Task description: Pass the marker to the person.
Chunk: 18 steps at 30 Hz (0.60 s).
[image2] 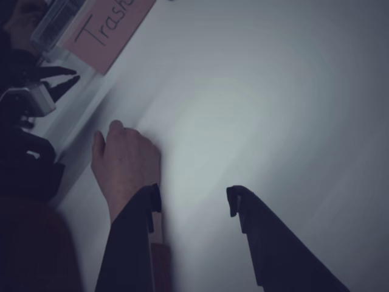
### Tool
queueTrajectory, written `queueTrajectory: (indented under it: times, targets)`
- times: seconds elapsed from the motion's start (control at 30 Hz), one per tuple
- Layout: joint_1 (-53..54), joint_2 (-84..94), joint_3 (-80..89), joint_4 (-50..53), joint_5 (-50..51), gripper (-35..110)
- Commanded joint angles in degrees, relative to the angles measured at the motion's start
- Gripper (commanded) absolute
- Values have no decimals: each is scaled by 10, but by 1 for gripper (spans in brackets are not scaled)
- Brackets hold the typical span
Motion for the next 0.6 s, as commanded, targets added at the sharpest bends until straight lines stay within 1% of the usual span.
queueTrajectory:
  times: [0.0, 0.57]
  targets:
    - [-1, 62, -4, -10, -7, 24]
    - [1, 68, 3, -11, -6, 24]
